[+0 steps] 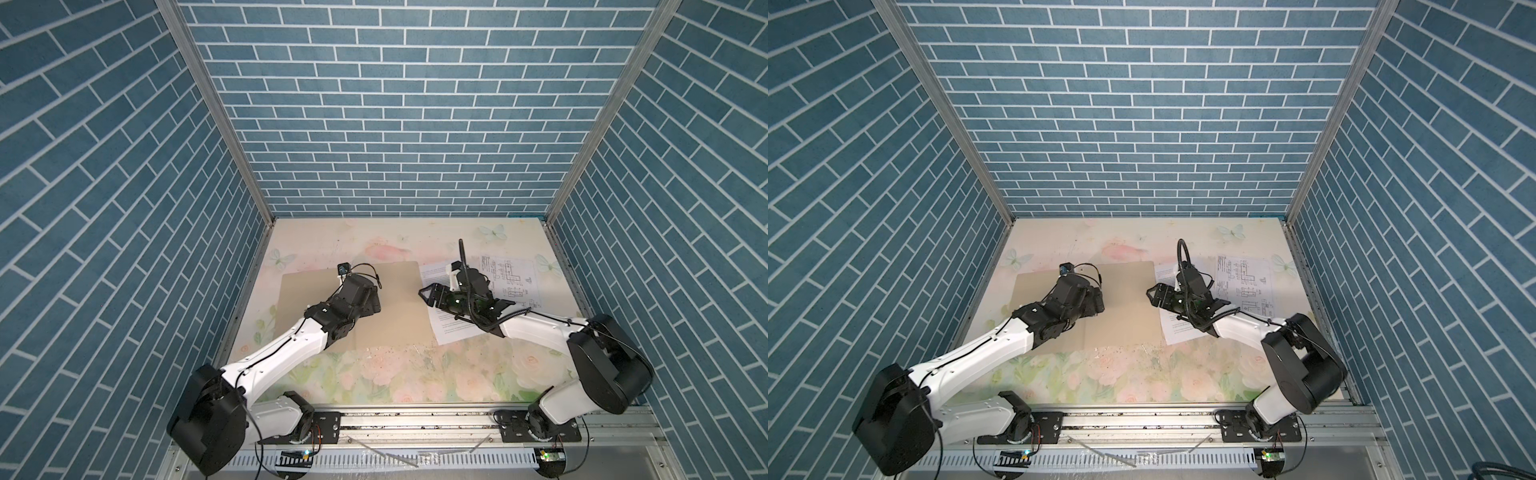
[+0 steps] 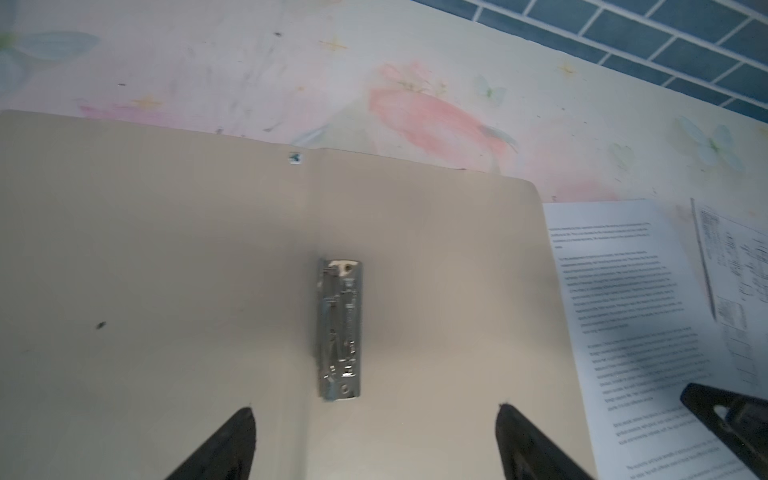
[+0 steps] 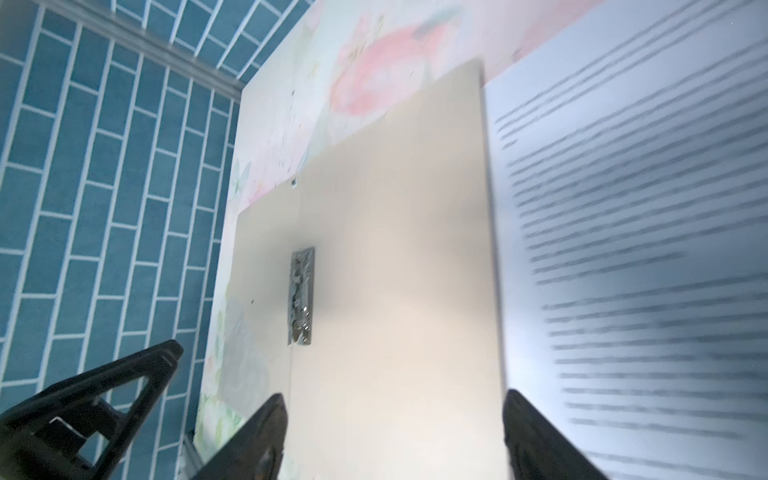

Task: Put the files into the folder
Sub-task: 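Move both grippers to the printed text sheet's edge nearest the folder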

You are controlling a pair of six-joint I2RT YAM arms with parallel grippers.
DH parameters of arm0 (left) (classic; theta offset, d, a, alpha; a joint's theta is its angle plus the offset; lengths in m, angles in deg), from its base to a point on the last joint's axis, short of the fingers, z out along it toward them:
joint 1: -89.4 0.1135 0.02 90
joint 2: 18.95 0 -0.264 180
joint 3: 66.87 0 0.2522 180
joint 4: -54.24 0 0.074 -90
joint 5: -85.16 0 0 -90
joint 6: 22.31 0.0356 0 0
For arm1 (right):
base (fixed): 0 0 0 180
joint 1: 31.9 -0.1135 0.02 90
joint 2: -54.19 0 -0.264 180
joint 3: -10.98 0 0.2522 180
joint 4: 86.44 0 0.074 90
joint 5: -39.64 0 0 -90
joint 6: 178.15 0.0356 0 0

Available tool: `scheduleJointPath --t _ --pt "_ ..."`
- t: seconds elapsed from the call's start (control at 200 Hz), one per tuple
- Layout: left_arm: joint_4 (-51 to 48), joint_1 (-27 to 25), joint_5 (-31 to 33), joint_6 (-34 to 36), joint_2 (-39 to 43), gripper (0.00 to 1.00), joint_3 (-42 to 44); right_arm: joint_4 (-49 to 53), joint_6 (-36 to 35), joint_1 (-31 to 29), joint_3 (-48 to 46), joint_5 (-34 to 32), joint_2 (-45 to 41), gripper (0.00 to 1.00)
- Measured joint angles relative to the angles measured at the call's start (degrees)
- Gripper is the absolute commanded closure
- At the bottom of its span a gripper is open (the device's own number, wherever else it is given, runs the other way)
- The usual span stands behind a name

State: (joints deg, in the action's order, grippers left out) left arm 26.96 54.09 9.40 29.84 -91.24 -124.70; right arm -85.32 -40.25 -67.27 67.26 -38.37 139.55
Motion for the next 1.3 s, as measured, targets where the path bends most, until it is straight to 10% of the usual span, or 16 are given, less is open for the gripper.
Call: scheduleJointPath --t 0.45,1.3 --pt "6.2 -7.6 -14.6 2.2 -24.5 0.09 -17.6 19.4 -15.3 15.5 0.1 -9.2 -5.8 0.08" --pt "4.5 -14.3 -21.0 -3.8 -34.6 0.1 -22.7 20.9 -23.8 26.4 -0.2 4.5 0.8 0.11"
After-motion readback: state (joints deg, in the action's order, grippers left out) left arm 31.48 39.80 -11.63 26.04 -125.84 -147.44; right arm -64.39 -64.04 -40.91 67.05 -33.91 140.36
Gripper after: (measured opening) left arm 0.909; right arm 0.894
